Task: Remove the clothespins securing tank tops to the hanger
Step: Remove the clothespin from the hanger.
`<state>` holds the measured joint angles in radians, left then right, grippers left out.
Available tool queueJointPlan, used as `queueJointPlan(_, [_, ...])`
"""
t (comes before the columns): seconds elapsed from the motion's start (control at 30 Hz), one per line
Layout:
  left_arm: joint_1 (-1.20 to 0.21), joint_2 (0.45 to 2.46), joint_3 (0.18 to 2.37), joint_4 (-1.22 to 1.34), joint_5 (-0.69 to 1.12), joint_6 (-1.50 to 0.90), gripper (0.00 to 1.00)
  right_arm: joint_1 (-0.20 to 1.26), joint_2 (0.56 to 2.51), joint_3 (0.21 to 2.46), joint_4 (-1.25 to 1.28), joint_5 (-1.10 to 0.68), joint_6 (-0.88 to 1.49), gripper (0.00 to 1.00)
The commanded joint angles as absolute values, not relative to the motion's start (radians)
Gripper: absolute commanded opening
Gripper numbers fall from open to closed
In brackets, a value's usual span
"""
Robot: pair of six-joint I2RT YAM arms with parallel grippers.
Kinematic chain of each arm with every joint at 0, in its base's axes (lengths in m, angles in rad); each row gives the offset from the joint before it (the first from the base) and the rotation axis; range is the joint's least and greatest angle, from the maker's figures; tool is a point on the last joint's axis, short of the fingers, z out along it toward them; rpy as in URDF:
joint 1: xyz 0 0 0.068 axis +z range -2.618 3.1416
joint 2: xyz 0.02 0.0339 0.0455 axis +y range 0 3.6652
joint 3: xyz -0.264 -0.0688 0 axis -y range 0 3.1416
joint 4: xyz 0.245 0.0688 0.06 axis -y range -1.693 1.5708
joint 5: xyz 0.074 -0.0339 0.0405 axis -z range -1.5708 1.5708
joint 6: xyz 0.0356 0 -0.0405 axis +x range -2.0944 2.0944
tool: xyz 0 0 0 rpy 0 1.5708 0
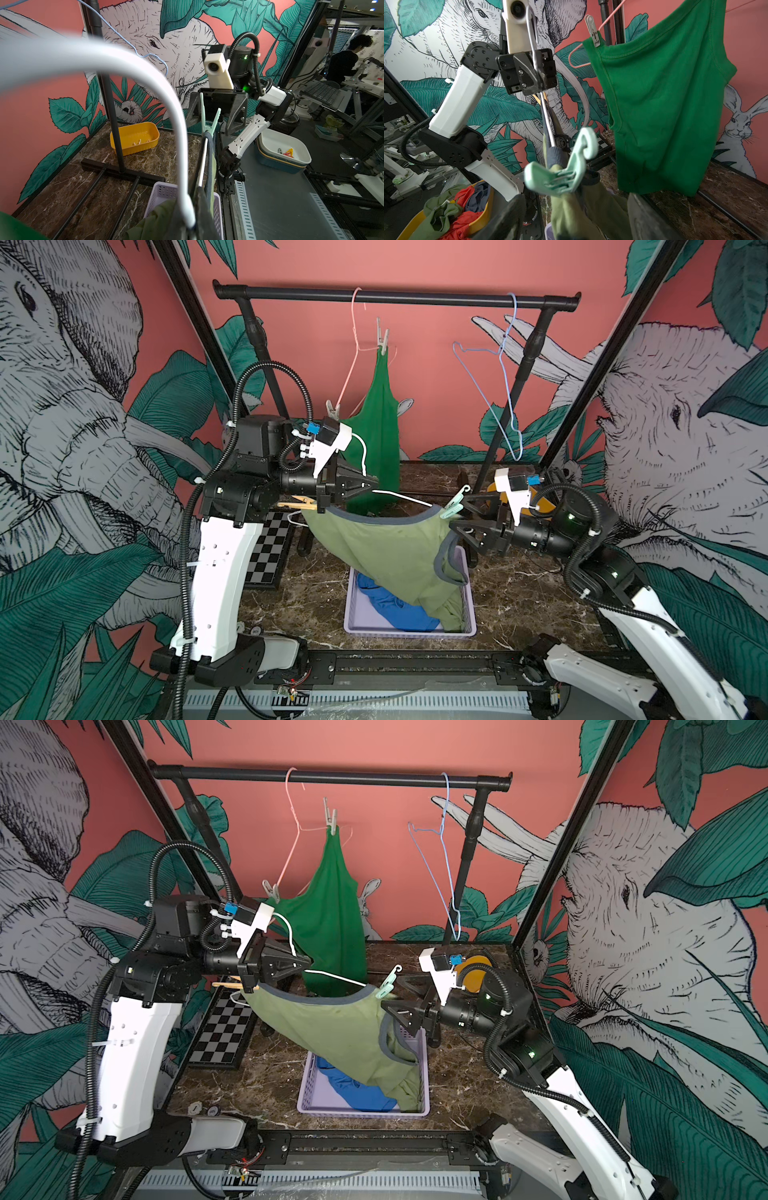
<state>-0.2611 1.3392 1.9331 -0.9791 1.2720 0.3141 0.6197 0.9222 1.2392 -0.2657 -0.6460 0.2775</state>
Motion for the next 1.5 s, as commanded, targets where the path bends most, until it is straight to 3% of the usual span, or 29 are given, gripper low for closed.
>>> queueJointPlan(0.0, [-0.256,1.304,1.924,-0.985,1.315,0.331,0.0,0.62,0.93,1.286,-0.175,-0.68,0.275,0.76])
queueJointPlan(0.47, [-0.256,1.295,1.908,-0.982,1.325,0.328,0.0,0.62,0.968,1.305,-0.147,-0.747,0.303,0.56])
queueJointPlan(1.0, [-0.256,1.3,1.894,-0.986,1.31,0.341,0.0,0.62,0.936,1.295,-0.148,-0.749,0.301,0.0])
queueJointPlan(1.1, [-0.256,1.299,1.88,-0.979,1.307,0.339,0.0,0.62,0.93,1.302,-0.155,-0.71,0.296,0.0])
queueJointPlan(1.33, [-0.256,1.307,1.871,-0.98,1.283,0.348,0.0,0.596,0.939,1.421,-0.275,-0.305,0.238,0.0])
queueJointPlan(1.47, [-0.256,1.312,1.877,-0.96,1.272,0.326,0.0,0.521,0.969,1.437,-0.4,-0.173,0.233,0.0])
